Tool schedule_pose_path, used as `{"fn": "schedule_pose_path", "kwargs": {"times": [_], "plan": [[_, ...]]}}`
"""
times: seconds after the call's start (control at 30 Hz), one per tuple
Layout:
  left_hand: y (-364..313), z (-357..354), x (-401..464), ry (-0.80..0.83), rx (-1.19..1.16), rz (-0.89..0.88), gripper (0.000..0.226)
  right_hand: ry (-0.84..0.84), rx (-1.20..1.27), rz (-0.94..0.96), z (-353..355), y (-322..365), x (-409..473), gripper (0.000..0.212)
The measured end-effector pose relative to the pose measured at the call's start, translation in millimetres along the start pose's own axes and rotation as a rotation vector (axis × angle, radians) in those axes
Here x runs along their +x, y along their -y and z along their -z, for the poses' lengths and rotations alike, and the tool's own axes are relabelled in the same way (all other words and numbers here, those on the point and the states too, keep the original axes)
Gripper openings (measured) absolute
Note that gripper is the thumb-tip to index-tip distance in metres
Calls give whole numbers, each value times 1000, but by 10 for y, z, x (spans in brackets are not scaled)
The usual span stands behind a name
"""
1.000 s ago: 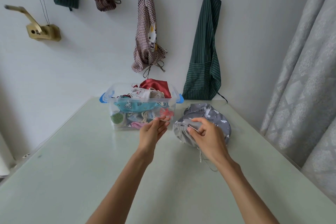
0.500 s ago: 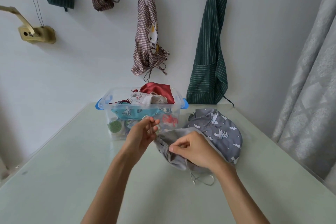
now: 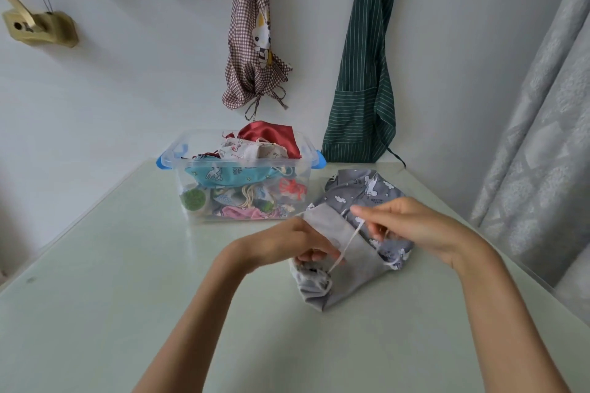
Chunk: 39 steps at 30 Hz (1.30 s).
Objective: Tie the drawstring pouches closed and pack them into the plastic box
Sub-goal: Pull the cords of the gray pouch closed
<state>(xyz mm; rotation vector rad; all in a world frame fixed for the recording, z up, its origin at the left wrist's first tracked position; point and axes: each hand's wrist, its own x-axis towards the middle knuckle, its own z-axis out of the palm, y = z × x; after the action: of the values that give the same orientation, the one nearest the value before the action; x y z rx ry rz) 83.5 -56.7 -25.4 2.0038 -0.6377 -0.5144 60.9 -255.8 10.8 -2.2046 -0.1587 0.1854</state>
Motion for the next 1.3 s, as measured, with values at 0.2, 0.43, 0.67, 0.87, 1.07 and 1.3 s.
{"fn": "schedule_pose_path", "kwargs": {"times": [0.2,0.43,0.67,0.87,1.07,1.3], "plan": [[-32,-190,86,105,309,13,35,-213,97,89,-147,108,57,45],[42,-64,23,-5,30,-51,35,-25,33,120,-340,51,206,36],[81,66,-29,-10,-222,-84,49,219,-184,123,-176,-208,164,33],[176,172,-65,-119,-369,-27,27,28,-65,169,-78,-137,85,16],[226,172,-35,-274,-533,36,8,230,-106,241,-82,119,-90,12],[186,195,-96,-264,-487,12,14,-6,-274,198,-224,51,76,22]]}}
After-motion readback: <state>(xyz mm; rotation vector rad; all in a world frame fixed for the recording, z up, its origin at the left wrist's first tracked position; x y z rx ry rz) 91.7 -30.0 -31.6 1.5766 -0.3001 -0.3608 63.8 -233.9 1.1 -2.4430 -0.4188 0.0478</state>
